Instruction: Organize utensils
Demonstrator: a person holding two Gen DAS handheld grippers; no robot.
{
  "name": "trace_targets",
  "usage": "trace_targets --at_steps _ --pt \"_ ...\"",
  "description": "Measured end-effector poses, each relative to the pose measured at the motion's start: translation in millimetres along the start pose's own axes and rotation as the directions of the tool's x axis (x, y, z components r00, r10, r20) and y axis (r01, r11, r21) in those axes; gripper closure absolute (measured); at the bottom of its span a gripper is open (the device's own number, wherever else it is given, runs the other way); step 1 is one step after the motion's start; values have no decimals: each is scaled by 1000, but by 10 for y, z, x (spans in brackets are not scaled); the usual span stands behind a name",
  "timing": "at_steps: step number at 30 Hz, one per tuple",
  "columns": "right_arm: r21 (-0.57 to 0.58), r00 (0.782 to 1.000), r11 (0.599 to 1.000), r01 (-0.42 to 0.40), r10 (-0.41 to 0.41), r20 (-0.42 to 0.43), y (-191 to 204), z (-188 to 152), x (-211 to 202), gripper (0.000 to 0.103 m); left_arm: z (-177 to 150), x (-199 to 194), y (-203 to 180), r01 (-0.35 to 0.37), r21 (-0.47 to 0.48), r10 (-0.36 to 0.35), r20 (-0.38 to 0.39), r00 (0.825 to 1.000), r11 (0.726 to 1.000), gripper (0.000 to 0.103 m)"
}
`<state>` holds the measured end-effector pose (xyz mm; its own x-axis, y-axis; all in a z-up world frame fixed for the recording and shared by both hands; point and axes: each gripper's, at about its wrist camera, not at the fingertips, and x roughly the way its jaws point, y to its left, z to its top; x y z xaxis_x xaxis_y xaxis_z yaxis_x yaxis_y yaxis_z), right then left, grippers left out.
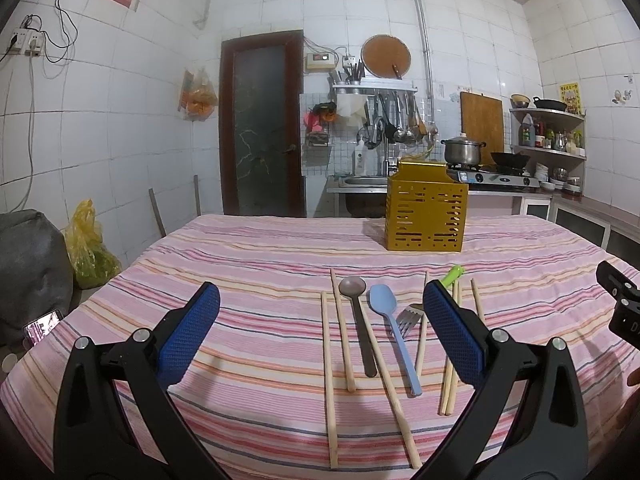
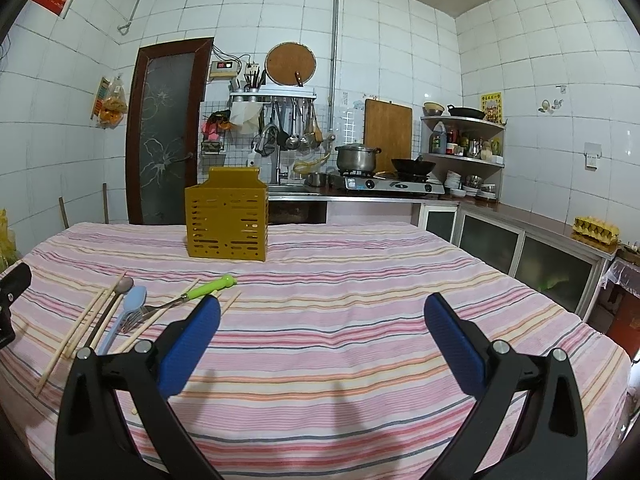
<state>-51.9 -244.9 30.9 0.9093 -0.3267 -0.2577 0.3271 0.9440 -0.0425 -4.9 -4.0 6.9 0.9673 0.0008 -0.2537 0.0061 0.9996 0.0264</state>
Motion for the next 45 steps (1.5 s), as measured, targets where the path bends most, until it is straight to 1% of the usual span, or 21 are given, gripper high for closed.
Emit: trace_targets --at_steps 6,10,14,17,19,21,24,25,28,29,30,32,33,34,35,36,38,41,42,44,45 --pt "-6 1000 1000 27 -27 -15 8 5 15 4 -12 -12 -31 -3 9 3 0 1000 1000 5" --pt "-50 998 998 44 -47 -49 89 25 77 4 4 49 -56 5 14 -5 -32 999 1000 5" --pt "-86 995 996 5 -14 -99 187 65 189 4 75 138 -71 21 48 -19 -53 998 999 5" --pt "-73 993 997 -20 11 -121 247 152 300 4 189 223 -44 22 61 -19 -58 998 998 5" --pt "-50 990 998 -42 35 -139 306 258 406 4 297 370 15 42 47 -37 -96 995 998 5" --pt "-55 986 998 -39 30 -164 384 327 537 4 377 535 77 50 27 -46 -136 990 998 5" --pt "-73 968 997 -29 10 -250 552 421 861 4 482 836 165 55 15 -50 -204 978 998 5" --pt "-74 963 997 -29 8 -271 591 419 943 4 501 928 192 61 12 -57 -224 973 998 5" --pt "-45 912 999 -23 2 -410 717 372 1341 4 466 1270 239 62 22 -52 -314 948 998 5" --pt "-24 902 999 -28 14 -431 727 349 1404 4 440 1352 234 63 29 -49 -341 939 998 5" --pt "-3 895 1000 -30 25 -446 737 323 1472 4 376 1478 238 61 41 -41 -382 923 997 5" --pt "3 882 1000 -18 17 -472 788 249 1599 4 262 1641 246 53 51 -25 -436 900 997 5" --pt "-3 878 1000 -13 10 -478 803 217 1639 4 187 1752 252 45 59 -12 -475 880 997 5" --pt "-12 872 1000 -5 -1 -490 830 180 1691 4 122 1824 262 38 62 -2 -500 866 997 6" --pt "-12 868 1000 0 -6 -497 831 163 1716 4 67 1858 268 34 58 1 -512 859 998 9" --pt "-10 864 1000 4 -9 -503 834 144 1740 4 20 1923 289 31 51 1 -533 846 998 10" --pt "-3 854 1000 16 -15 -520 821 127 1788 4 -24 1999 311 24 40 2 -554 833 999 10" --pt "3 839 1000 28 -21 -543 822 103 1863 4 -10 2043 307 22 33 0 -555 832 999 10" --pt "4 835 1000 29 -22 -550 829 92 1882 4 -24 2069 298 25 34 -2 -564 826 999 10" --pt "-2 824 1000 25 -22 -566 867 58 1927 4 -75 2130 290 35 37 -6 -596 803 999 10" --pt "-11 820 1000 25 -27 -572 897 37 1942 4 -99 2147 291 35 35 -7 -606 795 999 10"
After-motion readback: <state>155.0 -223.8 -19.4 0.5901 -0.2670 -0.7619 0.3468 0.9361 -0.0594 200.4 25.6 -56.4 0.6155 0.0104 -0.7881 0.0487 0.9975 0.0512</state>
